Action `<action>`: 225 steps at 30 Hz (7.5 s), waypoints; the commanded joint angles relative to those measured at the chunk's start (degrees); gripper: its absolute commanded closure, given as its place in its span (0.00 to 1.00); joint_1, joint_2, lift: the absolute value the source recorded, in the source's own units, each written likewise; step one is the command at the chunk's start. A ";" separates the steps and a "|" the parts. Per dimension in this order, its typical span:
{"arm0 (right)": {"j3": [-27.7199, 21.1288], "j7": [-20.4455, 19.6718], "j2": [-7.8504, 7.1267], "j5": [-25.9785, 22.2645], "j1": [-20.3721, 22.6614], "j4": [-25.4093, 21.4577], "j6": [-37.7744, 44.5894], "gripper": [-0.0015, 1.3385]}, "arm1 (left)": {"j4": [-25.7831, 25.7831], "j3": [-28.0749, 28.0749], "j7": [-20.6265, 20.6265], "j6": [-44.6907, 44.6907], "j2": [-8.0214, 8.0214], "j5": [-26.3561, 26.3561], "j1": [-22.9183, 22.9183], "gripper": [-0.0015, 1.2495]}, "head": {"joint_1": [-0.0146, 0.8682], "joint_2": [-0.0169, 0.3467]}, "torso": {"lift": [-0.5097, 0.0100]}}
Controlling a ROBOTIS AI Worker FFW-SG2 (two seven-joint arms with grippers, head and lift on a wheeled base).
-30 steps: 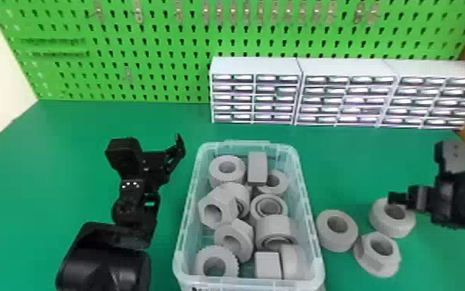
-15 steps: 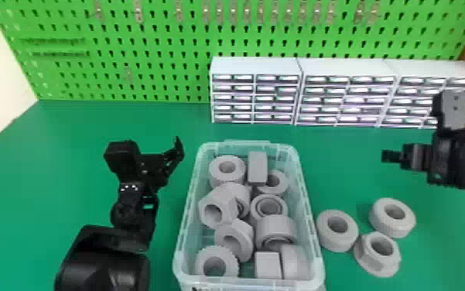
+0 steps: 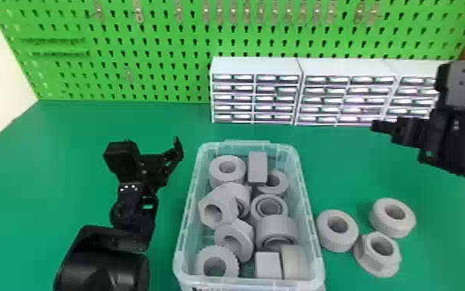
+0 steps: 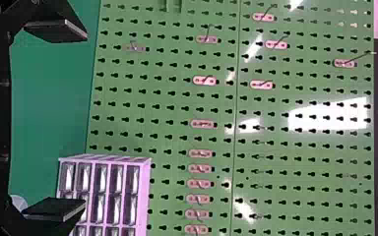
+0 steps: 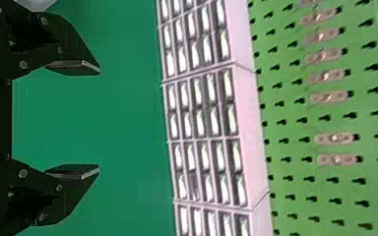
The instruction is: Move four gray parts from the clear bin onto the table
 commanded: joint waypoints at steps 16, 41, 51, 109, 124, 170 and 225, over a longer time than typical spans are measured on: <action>10.13 0.09 -0.73 -5.53 -6.02 0.89 1.25 0.41 | 0.08 -0.43 -0.08 0.00 0.00 -0.09 -0.98 0.08 | 0.80 0.24 | 0.88; 22.87 0.09 0.58 -13.00 -12.96 7.92 3.80 0.41 | -0.01 -0.25 -0.08 0.00 1.06 -0.44 -0.98 0.08 | 0.80 0.24 | 0.88; 24.89 0.09 0.50 -15.63 -14.46 9.85 6.96 0.41 | -0.10 0.27 -0.08 0.00 1.41 0.00 -0.71 0.08 | 0.80 0.24 | 0.88; 35.70 0.09 1.11 -18.89 -23.68 25.93 16.45 0.41 | -0.10 -0.25 0.00 0.00 1.93 1.05 -0.89 0.08 | 0.80 0.24 | 0.88; 35.62 0.09 1.90 -18.53 -24.30 31.30 12.67 0.40 | -0.10 -0.43 0.00 0.00 1.93 1.14 -0.89 0.08 | 0.80 0.24 | 0.88; 37.64 -3.60 3.48 -26.18 -24.74 45.45 -2.44 0.24 | 0.26 -1.83 0.53 0.09 1.93 1.14 -1.68 0.08 | 0.80 0.24 | 0.88; 43.70 -7.29 4.01 -34.53 -26.23 50.10 -8.25 0.68 | 1.05 -2.71 0.53 0.00 2.02 1.67 -2.91 0.08 | 0.80 0.24 | 0.88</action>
